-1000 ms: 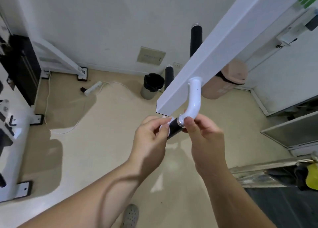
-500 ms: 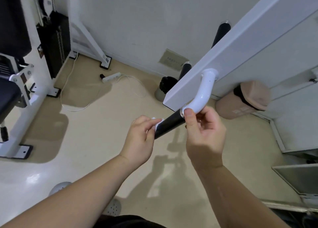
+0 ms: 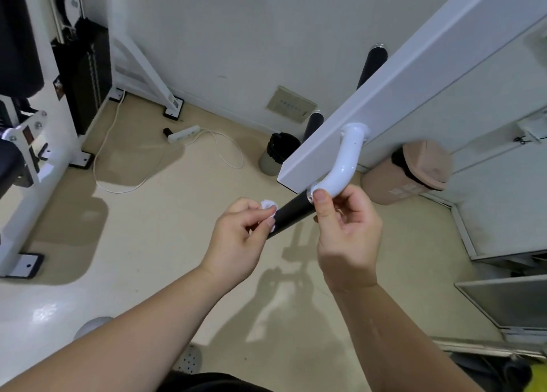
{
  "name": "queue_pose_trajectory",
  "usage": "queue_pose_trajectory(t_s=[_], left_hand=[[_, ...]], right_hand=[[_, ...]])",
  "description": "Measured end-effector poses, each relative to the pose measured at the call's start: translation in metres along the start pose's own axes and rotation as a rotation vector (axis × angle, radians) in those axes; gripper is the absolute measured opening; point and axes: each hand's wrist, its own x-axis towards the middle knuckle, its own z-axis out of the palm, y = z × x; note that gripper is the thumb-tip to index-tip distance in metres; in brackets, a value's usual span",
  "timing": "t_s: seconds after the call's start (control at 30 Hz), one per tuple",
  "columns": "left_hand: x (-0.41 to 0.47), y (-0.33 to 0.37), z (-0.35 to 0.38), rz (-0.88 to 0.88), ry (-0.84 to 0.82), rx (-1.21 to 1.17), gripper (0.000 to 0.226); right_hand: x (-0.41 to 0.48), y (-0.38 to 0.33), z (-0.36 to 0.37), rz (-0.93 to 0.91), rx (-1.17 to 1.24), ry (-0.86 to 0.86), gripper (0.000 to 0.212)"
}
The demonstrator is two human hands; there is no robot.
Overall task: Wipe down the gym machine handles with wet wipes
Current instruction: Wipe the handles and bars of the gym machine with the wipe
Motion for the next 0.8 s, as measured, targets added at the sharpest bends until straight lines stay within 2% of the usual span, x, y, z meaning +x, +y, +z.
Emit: queue_pose_trajectory(t_s=[0.1,0.2,0.4,0.5,0.57,0.67,0.73,0.8], left_hand=[[0.012,0.039,0.006,0.184,0.035,-0.075,0.02],[0.016,0.048,0.004,0.237,0.018,-0.107,0.026],[-0.002,0.003,-0.007,0.075,0.006,-0.026,0.038],[0.007,-0.001,-0.013,-0.116,0.034,-0.137,0.033],[0.015,0.014,-0.014,-0.15,0.014,-0.214,0.025],[0.025,0.048,-0.011,0.038,-0.06,-0.265,0.012],[0.028,0.055,-0.01,0.16,-0.073,-0.213,0.008],[0.029,0.042,-0.012,0.201,-0.064,-0.127,0.012]], right_hand=[[0.002,-0.003,0.001,0.021,0.021,-0.039,0.002],[0.004,-0.003,0.005,0.054,0.031,-0.059,0.003],[0.002,-0.001,0.007,0.028,-0.001,-0.037,0.006],[0.003,-0.001,0.003,0.019,-0.02,-0.03,0.005],[0.003,-0.001,0.002,0.026,-0.013,-0.027,0.004],[0.003,-0.003,0.001,0.036,-0.012,-0.033,0.004],[0.003,-0.003,0.002,0.041,-0.016,-0.034,0.006],[0.004,-0.004,0.002,0.045,-0.026,-0.028,0.008]])
